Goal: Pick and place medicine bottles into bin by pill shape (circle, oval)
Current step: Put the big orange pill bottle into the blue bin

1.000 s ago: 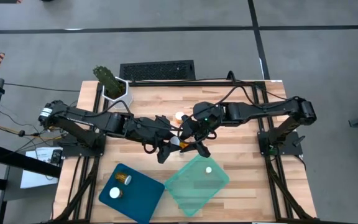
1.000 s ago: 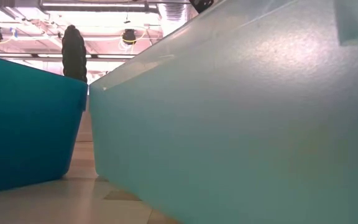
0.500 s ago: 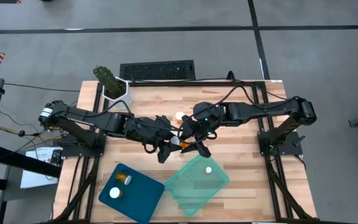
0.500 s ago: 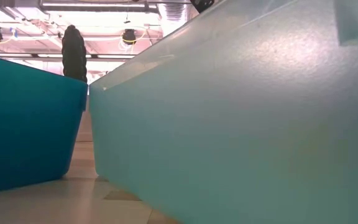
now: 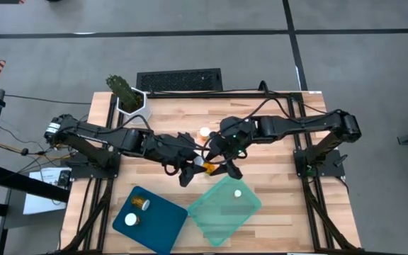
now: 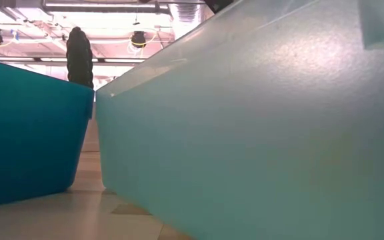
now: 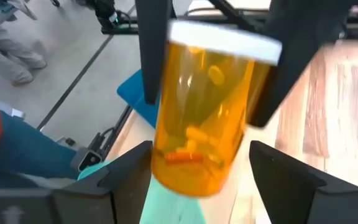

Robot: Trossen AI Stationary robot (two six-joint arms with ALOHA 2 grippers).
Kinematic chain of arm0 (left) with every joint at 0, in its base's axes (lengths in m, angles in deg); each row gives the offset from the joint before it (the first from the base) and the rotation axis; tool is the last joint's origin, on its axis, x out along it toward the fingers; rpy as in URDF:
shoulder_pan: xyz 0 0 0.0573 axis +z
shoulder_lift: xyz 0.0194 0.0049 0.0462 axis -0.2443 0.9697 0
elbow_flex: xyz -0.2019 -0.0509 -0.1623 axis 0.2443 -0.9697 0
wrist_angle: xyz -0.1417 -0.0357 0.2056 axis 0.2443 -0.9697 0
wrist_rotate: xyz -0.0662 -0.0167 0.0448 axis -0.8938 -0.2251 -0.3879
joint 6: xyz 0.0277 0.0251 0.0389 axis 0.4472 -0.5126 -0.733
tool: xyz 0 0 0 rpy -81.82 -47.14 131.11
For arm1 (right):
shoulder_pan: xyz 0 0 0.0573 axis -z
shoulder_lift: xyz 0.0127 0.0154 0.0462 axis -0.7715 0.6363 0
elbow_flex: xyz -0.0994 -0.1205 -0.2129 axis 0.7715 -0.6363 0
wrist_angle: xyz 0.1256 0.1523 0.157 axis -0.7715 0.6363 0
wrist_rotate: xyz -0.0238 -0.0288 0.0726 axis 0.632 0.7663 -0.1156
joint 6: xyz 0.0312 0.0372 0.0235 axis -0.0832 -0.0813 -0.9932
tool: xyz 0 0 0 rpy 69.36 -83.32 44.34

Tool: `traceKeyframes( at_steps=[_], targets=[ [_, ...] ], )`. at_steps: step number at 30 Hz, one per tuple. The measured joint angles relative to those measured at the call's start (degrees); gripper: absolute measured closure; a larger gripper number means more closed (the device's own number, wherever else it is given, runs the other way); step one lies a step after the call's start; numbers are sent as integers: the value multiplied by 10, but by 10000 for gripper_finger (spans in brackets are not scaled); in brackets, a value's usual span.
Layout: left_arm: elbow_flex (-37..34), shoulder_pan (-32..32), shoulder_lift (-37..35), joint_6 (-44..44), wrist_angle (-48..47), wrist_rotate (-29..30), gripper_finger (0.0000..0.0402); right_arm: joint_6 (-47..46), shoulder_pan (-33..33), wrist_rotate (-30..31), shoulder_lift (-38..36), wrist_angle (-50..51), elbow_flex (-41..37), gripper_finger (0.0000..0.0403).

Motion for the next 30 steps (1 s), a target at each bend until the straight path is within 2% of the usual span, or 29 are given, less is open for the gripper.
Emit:
traceKeyframes(
  at_steps=[5, 11, 15, 24, 27, 30],
  targets=[
    [0, -1, 0, 1, -37, -7, 205, 7, 8, 1, -3, 56, 0, 121],
    [0, -25, 0, 42, -138, -19, 205, 20, 32, 1, -6, 165, -1, 121],
    [0, -80, 0, 101, -207, 10, 205, 29, 44, 1, -8, 211, -1, 121],
    [-42, -246, 15, 301, -246, 88, 205, 37, 52, 0, -8, 231, -1, 121],
    [-43, -273, 41, 334, -272, 96, 205, 38, 52, 0, -10, 231, -2, 121],
    [-43, -286, 75, 343, -293, 78, 205, 39, 55, -2, -16, 224, -2, 121]
  ],
)
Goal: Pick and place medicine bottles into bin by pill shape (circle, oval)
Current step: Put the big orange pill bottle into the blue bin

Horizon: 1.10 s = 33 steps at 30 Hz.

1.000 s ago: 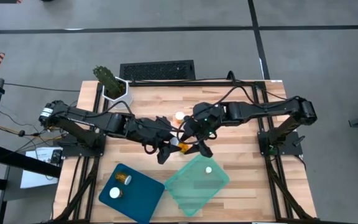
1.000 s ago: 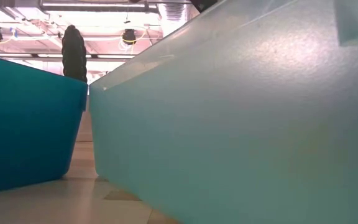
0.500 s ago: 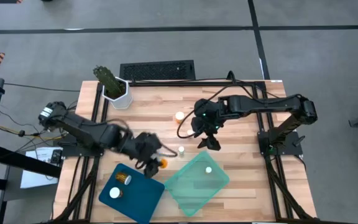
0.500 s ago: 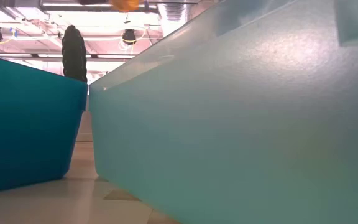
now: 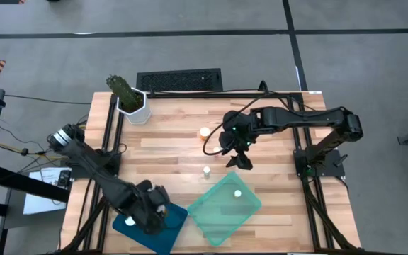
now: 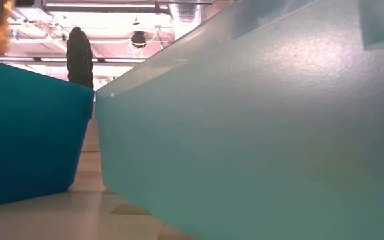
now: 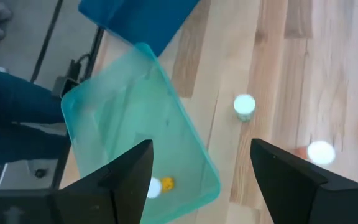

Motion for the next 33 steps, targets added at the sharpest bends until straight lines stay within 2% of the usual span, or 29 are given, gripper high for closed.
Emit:
traceKeyframes(
  at_steps=[4, 9, 12, 18, 21, 28, 33],
  targets=[
    [0, -10, 48, -12, 5, -49, 205, 0, 4, 0, -22, -3, 0, 121],
    [0, -22, 96, -13, 0, -62, 205, -15, 17, 1, -61, -3, 0, 121],
    [0, -32, 111, -3, -8, -55, 205, -18, 24, 1, -89, -4, 0, 121],
    [0, -52, 115, 54, -72, 5, 205, -31, 35, 3, -140, -4, 0, 121],
    [0, -57, 115, 61, -93, 3, 205, -31, 34, 15, -162, -6, 0, 121],
    [-24, -58, 115, 60, -34, 3, 205, -32, 34, 40, -200, -5, 0, 121],
    [-42, -56, 115, 63, -35, 3, 205, -33, 34, 49, -213, -4, 0, 121]
  ],
)
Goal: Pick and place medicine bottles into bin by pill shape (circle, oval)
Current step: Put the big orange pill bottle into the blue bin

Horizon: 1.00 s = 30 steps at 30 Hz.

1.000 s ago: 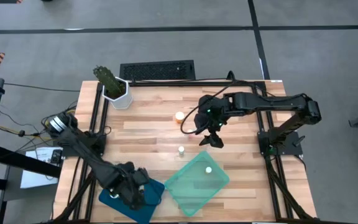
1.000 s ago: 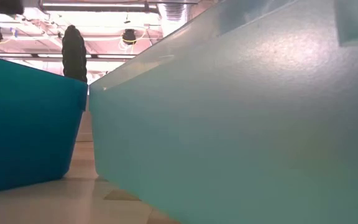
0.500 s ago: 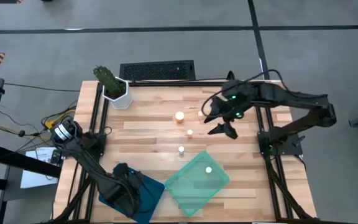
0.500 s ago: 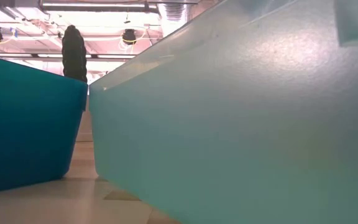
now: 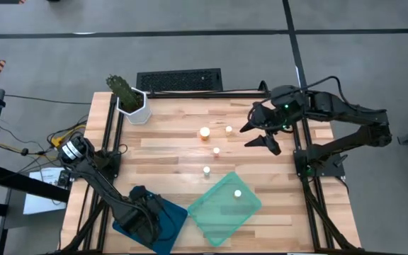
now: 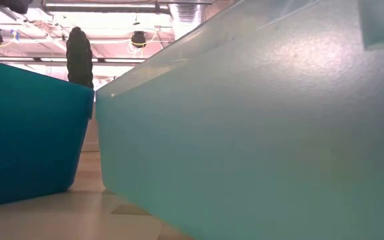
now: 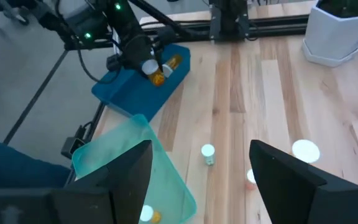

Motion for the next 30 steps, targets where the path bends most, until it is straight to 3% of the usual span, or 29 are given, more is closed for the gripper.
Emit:
traceKeyframes(
  at_steps=[21, 30],
  targets=[
    [-32, 3, 0, 1, 33, 20, 204, 1, 0, 0, -3, 0, 0, 121],
    [-32, 10, 0, 3, 42, -17, 141, 3, 0, 0, -3, 0, 0, 121]
  ],
)
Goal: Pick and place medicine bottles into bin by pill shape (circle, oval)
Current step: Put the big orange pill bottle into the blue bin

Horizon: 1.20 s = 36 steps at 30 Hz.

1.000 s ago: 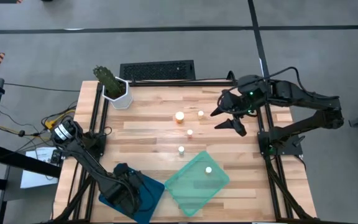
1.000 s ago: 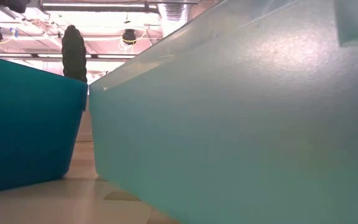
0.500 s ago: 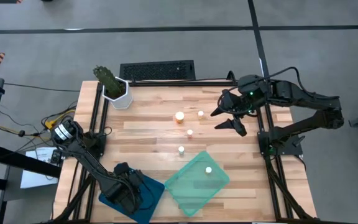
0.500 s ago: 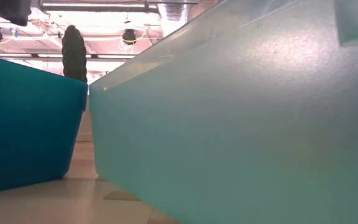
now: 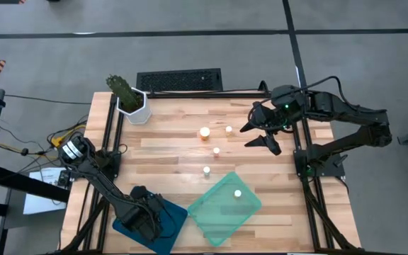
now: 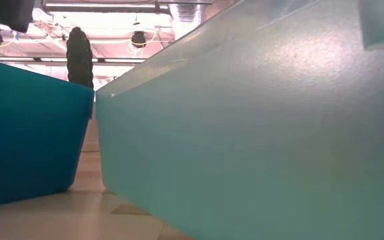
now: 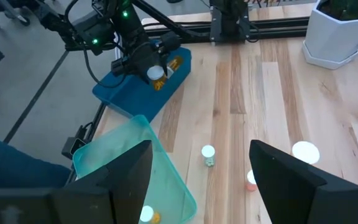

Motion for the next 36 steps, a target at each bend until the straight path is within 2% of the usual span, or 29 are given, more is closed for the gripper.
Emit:
traceKeyframes(
  at_steps=[3, 6, 17, 19, 21, 25, 28, 32, 36],
  targets=[
    [3, 4, -1, -12, 1, -18, 129, 1, 0, 0, 0, 0, 0, 121],
    [16, 4, -11, -16, -4, -7, 128, 1, 0, 0, 0, 0, 0, 121],
    [91, 8, -55, -10, -103, -7, 126, 1, 0, 0, -27, 2, 0, 121],
    [118, 24, -73, -13, -104, 13, 126, -1, 0, 0, -36, 3, 0, 121],
    [146, 51, -93, -36, -109, 62, 126, -1, 0, 3, -49, 3, 0, 121],
    [185, 139, -122, -142, -109, 170, 126, -14, 0, 29, -72, 3, 0, 121],
    [196, 233, -132, -282, -80, 195, 126, -19, 0, 48, -87, 4, 0, 121],
    [181, 355, -132, -493, 24, 156, 126, -32, 0, 73, -103, 4, 0, 121],
    [144, 479, -132, -614, 116, 50, 126, -45, 0, 92, -114, 4, 0, 121]
  ],
)
